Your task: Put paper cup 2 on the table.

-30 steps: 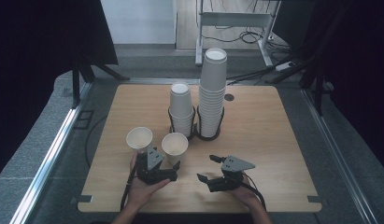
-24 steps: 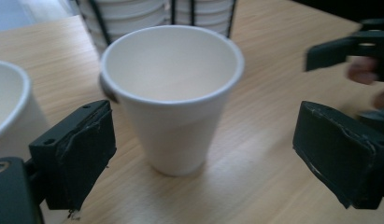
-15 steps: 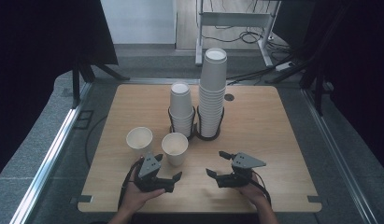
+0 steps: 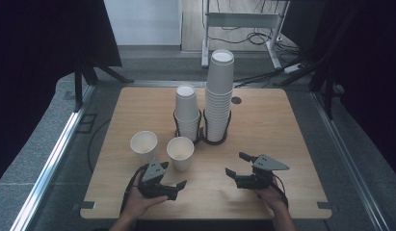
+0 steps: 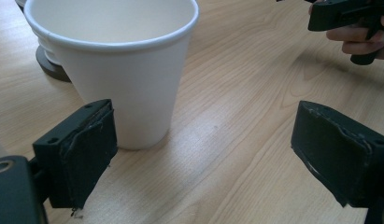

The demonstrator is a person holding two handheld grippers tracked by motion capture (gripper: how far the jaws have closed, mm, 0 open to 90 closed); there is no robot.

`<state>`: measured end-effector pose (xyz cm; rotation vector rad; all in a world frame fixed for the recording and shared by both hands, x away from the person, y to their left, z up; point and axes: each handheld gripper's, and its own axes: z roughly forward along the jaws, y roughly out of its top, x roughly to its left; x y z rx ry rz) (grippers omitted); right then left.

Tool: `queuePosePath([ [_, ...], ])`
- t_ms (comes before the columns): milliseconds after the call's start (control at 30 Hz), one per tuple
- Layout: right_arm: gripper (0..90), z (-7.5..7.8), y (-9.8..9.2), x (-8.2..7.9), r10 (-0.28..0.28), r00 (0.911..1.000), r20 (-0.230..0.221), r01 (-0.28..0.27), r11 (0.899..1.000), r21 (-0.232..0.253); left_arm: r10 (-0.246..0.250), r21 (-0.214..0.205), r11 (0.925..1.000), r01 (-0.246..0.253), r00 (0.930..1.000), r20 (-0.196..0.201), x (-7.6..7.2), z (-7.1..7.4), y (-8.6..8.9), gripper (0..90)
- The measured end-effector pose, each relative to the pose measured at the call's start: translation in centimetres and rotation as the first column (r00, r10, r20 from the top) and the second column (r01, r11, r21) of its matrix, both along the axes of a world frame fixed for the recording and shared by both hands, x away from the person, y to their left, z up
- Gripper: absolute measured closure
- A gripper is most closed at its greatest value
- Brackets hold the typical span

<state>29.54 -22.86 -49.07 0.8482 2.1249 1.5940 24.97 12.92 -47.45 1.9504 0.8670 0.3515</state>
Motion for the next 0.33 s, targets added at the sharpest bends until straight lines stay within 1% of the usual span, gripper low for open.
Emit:
queuePosePath([
  [333,15.8,0.10,-0.28,0.01,-0.005,1.0000,0.006,0.005,1.000,-0.003,-0.006,-0.002,1.0000,0.006,1.0000,-0.006,0.23,0.08,0.20,7.1],
])
